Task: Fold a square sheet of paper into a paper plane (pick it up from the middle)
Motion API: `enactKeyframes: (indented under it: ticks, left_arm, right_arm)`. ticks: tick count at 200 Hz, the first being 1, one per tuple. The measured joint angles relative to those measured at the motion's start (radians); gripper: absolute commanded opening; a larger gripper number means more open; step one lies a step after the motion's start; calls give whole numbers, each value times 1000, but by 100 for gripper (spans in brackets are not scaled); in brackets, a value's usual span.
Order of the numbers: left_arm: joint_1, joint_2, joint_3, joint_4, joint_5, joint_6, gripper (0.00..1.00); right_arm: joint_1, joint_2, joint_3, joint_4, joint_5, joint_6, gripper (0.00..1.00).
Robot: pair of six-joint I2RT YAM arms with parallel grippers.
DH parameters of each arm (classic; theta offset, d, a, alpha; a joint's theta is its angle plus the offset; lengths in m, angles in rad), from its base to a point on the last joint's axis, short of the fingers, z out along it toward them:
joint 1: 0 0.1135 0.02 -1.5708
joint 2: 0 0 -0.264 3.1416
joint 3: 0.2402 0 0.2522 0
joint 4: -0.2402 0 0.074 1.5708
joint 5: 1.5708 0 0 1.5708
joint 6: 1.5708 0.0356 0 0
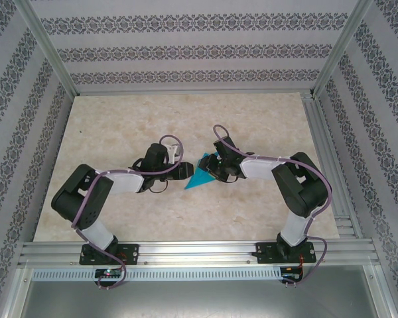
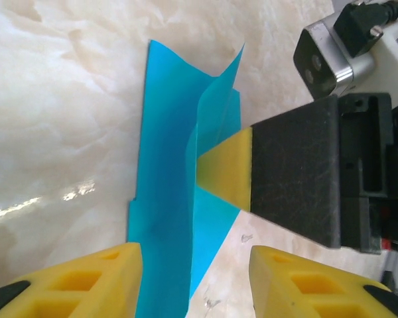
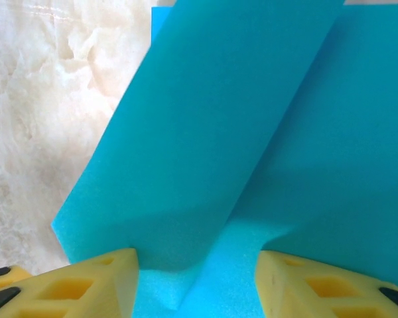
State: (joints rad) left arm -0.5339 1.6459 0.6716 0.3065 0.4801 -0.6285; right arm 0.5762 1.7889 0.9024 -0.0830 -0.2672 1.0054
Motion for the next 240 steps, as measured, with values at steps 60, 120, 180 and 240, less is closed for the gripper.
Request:
enactKeyframes:
  ticks: [60, 120, 180, 240]
  left_arm:
    - [-32, 8, 29, -145, -14, 123, 42]
    - [-48, 73, 97, -191, -24, 164, 28]
    - [-50, 104, 119, -243, -72, 165, 23]
    - [-50, 108, 126, -256, -77, 138, 28]
  right_arm:
    - [0, 2, 5, -6, 1, 22, 55]
    - [0, 6, 13, -18, 1, 23, 55]
    - [0, 10, 19, -27, 4, 23, 54]
    - [0, 14, 23, -35, 8, 23, 51]
